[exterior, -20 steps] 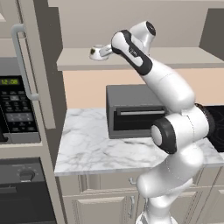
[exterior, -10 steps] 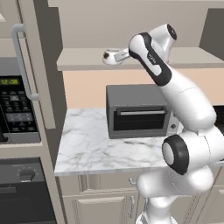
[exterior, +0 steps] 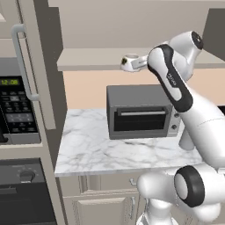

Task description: There is a tray on the dining counter. Grab the cup, mug, and pitcher and place them on the tray. The pitcher may be placed next to the tray if it cannot fit the tray.

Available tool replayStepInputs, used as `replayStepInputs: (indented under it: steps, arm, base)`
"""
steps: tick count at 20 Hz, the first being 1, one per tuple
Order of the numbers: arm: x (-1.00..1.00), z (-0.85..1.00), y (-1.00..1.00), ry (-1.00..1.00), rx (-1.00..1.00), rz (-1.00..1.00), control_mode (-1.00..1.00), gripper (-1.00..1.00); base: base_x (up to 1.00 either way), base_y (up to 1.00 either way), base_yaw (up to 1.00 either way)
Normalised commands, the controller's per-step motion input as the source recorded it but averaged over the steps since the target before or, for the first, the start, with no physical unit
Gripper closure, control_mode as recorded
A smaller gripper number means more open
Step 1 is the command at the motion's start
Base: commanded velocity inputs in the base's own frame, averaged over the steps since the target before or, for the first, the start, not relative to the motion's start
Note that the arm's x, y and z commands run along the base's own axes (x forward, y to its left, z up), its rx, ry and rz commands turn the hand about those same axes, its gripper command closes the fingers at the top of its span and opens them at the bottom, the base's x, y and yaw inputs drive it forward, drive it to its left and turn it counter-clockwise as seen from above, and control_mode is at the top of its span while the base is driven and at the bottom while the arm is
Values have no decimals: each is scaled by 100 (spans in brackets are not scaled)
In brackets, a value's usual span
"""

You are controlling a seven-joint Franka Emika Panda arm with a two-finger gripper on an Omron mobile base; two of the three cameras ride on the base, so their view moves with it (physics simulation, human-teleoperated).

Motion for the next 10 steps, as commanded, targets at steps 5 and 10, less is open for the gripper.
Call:
replayStepInputs:
  steps: [5,10]
  arm:
    - [-54,0,-23,1,0,-18,-100,100]
    - [-51,0,-22,5,0,-19,-100,100]
  base:
    - [0,0,0]
    - [0,0,0]
